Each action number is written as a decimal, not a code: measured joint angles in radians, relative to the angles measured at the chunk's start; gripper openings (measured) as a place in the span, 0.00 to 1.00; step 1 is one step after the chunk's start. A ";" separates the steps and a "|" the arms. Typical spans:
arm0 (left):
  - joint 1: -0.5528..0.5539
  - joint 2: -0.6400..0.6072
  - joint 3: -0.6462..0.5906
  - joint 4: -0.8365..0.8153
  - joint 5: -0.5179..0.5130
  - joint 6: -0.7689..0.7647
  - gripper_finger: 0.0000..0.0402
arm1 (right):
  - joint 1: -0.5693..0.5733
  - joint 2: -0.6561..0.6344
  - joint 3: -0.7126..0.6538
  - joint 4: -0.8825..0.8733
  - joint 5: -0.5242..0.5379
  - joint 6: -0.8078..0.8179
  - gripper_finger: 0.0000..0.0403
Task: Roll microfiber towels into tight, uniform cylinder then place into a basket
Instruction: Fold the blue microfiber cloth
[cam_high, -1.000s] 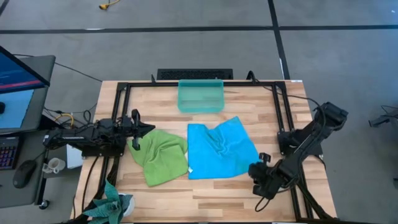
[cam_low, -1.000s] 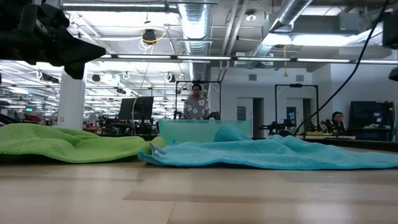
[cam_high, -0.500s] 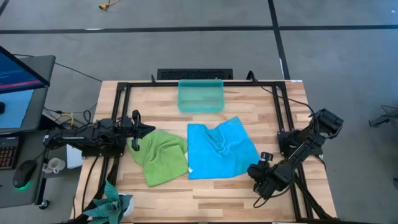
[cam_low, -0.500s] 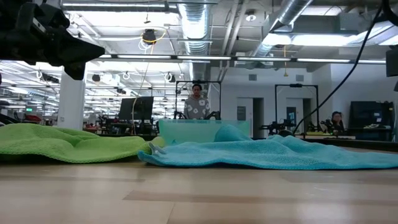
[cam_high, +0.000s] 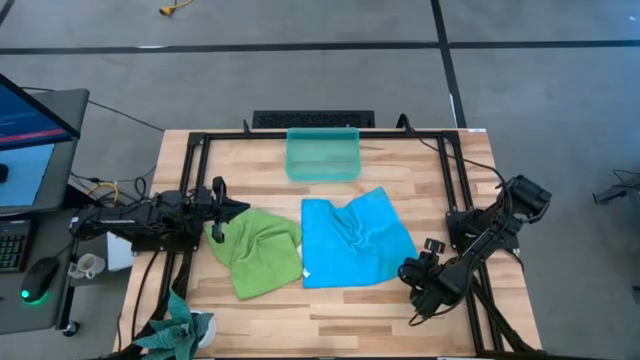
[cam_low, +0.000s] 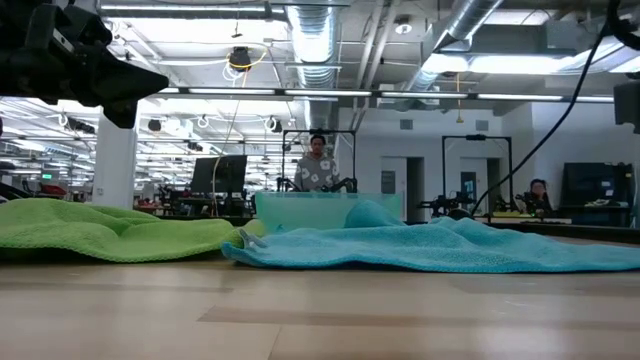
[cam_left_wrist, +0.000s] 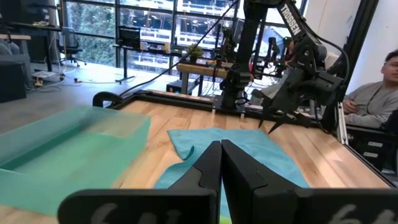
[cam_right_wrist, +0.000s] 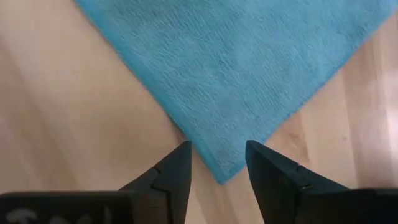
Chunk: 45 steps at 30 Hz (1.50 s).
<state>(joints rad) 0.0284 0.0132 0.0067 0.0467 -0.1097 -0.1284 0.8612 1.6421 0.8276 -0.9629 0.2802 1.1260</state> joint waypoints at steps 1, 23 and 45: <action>0.000 0.000 0.000 0.000 0.000 0.000 0.00 | 0.000 0.000 0.000 0.002 0.000 0.000 0.43; 0.000 0.000 0.000 0.000 -0.001 0.000 0.00 | -0.087 -0.009 -0.071 0.075 -0.040 -0.082 0.41; -0.005 0.000 0.000 0.001 0.022 0.000 0.00 | -0.195 -0.005 -0.073 0.110 -0.044 -0.043 0.04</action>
<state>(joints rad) 0.0239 0.0135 0.0067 0.0479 -0.0874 -0.1281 0.6659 1.6368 0.7541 -0.8526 0.2363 1.0829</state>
